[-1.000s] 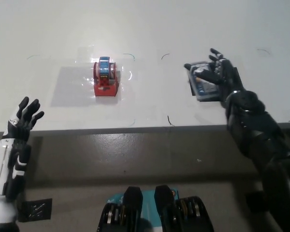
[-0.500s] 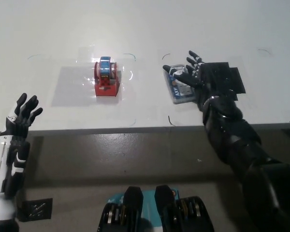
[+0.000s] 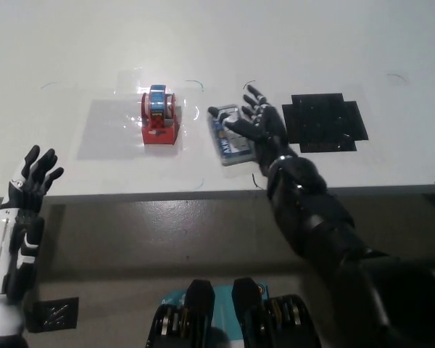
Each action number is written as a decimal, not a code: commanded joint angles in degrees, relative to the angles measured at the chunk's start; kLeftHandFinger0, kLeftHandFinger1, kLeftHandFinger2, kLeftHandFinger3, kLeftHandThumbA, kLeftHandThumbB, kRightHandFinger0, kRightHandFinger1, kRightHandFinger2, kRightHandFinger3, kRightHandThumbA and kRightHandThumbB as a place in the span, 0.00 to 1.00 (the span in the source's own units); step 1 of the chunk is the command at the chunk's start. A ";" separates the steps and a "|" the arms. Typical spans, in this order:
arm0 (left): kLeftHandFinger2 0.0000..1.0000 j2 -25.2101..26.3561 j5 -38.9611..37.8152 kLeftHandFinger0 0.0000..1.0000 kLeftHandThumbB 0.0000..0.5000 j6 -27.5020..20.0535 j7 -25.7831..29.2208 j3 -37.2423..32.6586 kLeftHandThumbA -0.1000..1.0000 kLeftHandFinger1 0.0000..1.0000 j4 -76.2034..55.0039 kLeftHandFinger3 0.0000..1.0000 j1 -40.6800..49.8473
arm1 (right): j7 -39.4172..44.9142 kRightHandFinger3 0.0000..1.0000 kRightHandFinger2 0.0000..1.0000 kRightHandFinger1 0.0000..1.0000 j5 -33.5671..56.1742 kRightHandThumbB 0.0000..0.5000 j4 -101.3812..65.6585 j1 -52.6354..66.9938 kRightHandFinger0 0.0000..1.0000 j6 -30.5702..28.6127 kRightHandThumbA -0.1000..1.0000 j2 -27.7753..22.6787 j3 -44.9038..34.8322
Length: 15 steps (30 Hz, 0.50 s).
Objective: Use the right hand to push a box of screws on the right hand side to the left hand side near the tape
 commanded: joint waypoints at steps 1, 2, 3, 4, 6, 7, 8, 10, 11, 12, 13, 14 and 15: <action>1.00 0.30 -0.67 1.00 0.10 -0.56 0.30 0.66 0.88 1.00 -1.58 1.00 0.67 | 0.07 1.00 1.00 1.00 0.91 0.39 -1.09 -1.45 1.00 -2.84 1.00 2.03 0.33; 1.00 0.30 -0.76 1.00 0.08 -0.92 0.27 0.67 0.87 1.00 -1.38 1.00 0.85 | -0.28 1.00 1.00 1.00 0.75 0.41 -1.01 -1.35 1.00 -2.88 1.00 2.26 0.47; 1.00 0.27 -0.60 1.00 0.08 -1.16 0.30 0.69 0.87 1.00 -1.21 1.00 1.14 | -0.39 1.00 1.00 1.00 0.83 0.40 -1.01 -1.11 1.00 -2.97 1.00 2.55 0.42; 1.00 0.28 -0.56 1.00 0.08 -1.20 0.27 0.66 0.87 1.00 -1.29 1.00 1.27 | -0.48 1.00 1.00 1.00 0.83 0.41 -1.04 -1.06 1.00 -3.00 1.00 2.79 0.46; 1.00 0.16 -0.45 1.00 0.08 -1.43 0.34 0.64 0.87 1.00 -1.42 1.00 1.59 | -0.33 1.00 1.00 1.00 1.28 0.39 -1.15 -1.01 1.00 -3.19 1.00 3.48 0.12; 1.00 0.14 -0.39 1.00 0.08 -1.44 0.36 0.64 0.87 1.00 -1.47 1.00 1.75 | -0.34 1.00 1.00 1.00 1.35 0.40 -1.17 -1.01 1.00 -3.21 1.00 3.70 0.08; 1.00 0.17 -0.47 1.00 0.08 -1.24 0.29 0.59 0.87 1.00 -1.64 1.00 2.00 | -0.31 1.00 1.00 1.00 1.45 0.41 -1.15 -1.06 1.00 -3.13 1.00 4.05 0.03; 1.00 0.15 -0.46 1.00 0.08 -1.21 0.33 0.61 0.86 1.00 -1.66 1.00 2.04 | -0.37 1.00 1.00 1.00 1.61 0.41 -1.12 -1.20 1.00 -2.98 1.00 4.32 -0.08; 1.00 0.14 -0.50 1.00 0.09 -1.10 0.38 0.64 0.86 1.00 -1.69 1.00 2.02 | -0.44 1.00 1.00 1.00 1.92 0.41 -1.07 -1.38 1.00 -2.79 1.00 4.57 -0.36; 1.00 0.09 -0.53 1.00 0.08 -1.41 0.36 0.60 0.86 1.00 -1.62 1.00 2.06 | -0.69 1.00 1.00 1.00 2.09 0.43 -1.04 -1.52 1.00 -2.62 1.00 4.72 -0.54; 1.00 0.11 -0.61 1.00 0.08 -1.34 0.36 0.62 0.86 1.00 -1.65 1.00 2.06 | -0.67 1.00 1.00 1.00 2.05 0.43 -1.04 -1.60 1.00 -2.64 1.00 4.79 -0.50; 1.00 0.10 -0.67 1.00 0.08 -1.24 0.38 0.63 0.86 1.00 -1.70 1.00 2.06 | -0.73 1.00 1.00 1.00 2.02 0.44 -1.02 -1.67 1.00 -2.70 1.00 4.85 -0.47; 1.00 0.12 -0.57 1.00 0.08 -1.18 0.41 0.67 0.86 1.00 -1.72 1.00 2.01 | -0.97 1.00 1.00 1.00 2.19 0.45 -1.00 -1.85 1.00 -2.83 1.00 4.99 -0.62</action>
